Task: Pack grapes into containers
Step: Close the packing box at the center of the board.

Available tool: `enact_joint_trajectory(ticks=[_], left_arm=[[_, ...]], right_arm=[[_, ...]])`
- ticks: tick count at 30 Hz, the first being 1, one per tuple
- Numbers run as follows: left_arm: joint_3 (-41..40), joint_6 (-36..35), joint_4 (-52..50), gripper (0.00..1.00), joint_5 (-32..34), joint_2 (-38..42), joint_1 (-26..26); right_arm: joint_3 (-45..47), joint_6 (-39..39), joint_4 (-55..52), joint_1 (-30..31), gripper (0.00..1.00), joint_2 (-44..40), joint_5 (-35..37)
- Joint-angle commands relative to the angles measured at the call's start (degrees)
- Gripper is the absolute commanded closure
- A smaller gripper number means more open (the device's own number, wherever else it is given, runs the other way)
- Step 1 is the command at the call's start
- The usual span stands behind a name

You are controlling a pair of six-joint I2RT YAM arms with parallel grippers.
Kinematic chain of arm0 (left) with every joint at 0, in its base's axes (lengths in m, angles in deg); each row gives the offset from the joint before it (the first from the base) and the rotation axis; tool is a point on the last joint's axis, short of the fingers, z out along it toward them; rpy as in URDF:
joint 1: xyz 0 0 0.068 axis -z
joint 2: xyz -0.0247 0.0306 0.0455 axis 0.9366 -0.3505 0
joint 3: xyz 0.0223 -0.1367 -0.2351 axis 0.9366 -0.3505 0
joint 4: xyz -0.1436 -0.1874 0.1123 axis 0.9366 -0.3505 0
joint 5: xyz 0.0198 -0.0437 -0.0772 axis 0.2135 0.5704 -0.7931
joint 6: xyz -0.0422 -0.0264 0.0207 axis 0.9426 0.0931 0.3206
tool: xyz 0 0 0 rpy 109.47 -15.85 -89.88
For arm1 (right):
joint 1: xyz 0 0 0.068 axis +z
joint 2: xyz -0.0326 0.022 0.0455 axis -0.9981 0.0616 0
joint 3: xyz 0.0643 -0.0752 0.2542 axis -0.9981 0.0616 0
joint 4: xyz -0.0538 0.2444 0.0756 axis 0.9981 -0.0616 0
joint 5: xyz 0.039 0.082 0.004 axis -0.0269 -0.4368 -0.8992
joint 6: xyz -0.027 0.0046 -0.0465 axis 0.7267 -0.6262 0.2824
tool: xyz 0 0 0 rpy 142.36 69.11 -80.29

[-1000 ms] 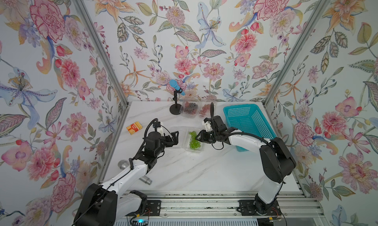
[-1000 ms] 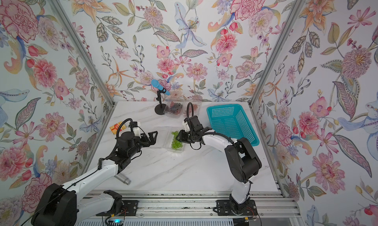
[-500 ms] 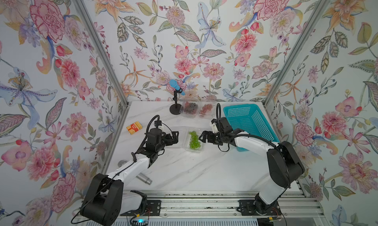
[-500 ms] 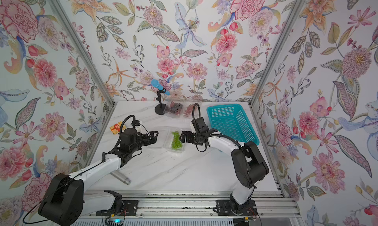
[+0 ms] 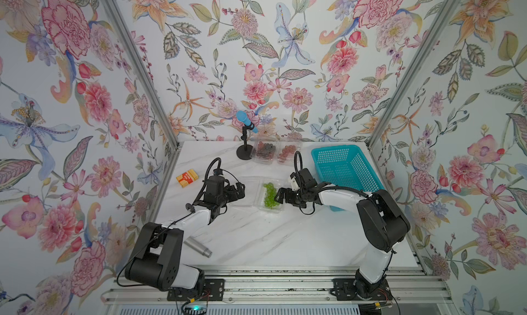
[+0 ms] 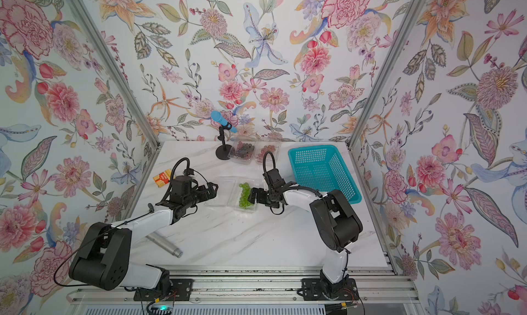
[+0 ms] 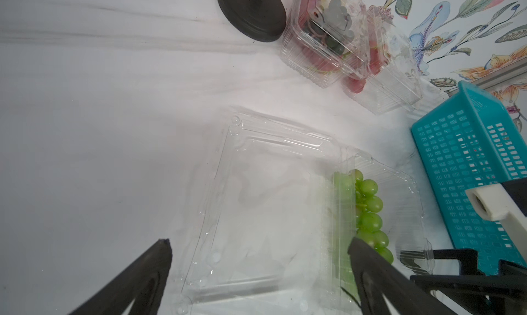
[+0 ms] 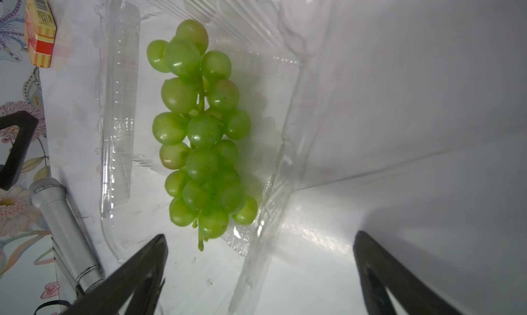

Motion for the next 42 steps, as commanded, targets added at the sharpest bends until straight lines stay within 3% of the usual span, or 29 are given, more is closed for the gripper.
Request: enact_joint_trajectory(ticks=[1,14,29,42], left_arm=[[1.9,0.1,1.3,0.00,-0.8,-3.3,-1.0],[6.7,-3.8,1.2,0.00,-3.9,-13.7,-2.1],[3.6,-5.6,4.2,0.00,-2.9,-15.0,-2.7],[5.0,-4.1,11.3,0.00,-12.1,-20.9,-3.1]], right_arm=[[-2.0,-2.2,2.1,1.6,0.00,1.1,-1.2],[-7.0,-2.2,0.1,2.9,0.00,3.9,-0.2],[-6.4,-0.8,-0.3,2.3,0.00,4.9,0.3],[-8.9,-0.2,-0.6,1.6,0.00,7.2,0.1]])
